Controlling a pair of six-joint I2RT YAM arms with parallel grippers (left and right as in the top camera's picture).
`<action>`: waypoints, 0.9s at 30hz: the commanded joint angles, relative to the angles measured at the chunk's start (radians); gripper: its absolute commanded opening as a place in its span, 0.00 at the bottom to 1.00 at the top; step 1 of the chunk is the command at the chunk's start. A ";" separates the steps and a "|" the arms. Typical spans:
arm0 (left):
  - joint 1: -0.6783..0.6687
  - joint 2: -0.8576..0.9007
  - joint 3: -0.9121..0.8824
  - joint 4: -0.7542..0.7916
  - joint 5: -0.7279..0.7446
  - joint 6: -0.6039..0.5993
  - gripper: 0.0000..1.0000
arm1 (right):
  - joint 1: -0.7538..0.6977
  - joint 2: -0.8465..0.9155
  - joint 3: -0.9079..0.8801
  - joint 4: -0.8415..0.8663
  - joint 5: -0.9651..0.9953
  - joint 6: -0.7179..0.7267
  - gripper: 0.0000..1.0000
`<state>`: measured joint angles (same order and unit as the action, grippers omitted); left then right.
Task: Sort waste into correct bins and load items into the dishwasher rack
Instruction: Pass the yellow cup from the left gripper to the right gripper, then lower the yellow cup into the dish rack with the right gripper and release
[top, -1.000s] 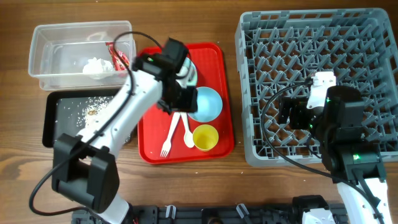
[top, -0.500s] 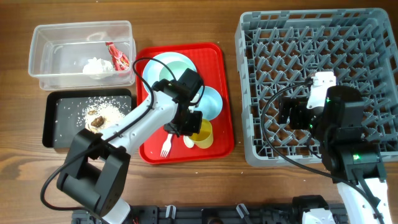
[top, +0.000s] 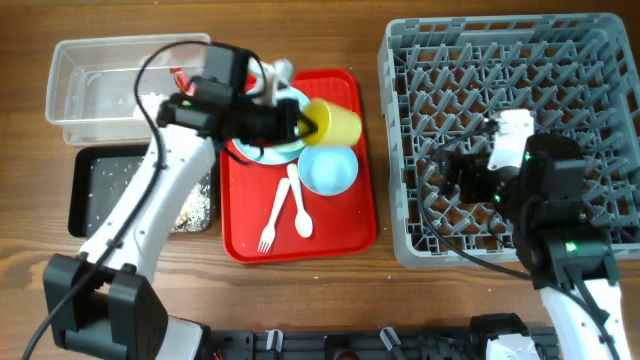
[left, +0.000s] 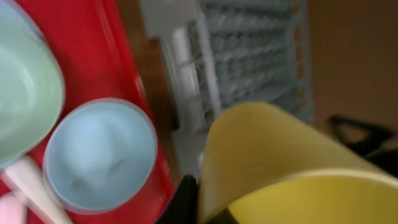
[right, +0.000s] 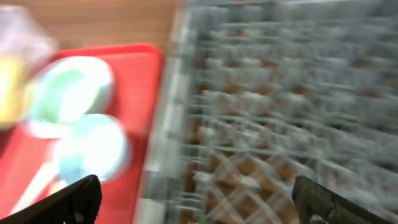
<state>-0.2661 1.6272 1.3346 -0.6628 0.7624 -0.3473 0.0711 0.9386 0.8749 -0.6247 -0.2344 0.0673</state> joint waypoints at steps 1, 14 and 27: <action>0.004 0.069 0.009 0.175 0.393 -0.150 0.04 | 0.000 0.084 0.026 0.068 -0.486 -0.025 1.00; -0.103 0.137 0.009 0.278 0.625 -0.238 0.04 | 0.000 0.330 0.026 0.557 -0.972 0.117 0.99; -0.115 0.137 0.009 0.278 0.576 -0.229 0.33 | 0.000 0.334 0.024 0.555 -0.952 0.142 0.59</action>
<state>-0.3717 1.7607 1.3365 -0.3870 1.3491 -0.5854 0.0692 1.2587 0.8799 -0.0700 -1.2076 0.1989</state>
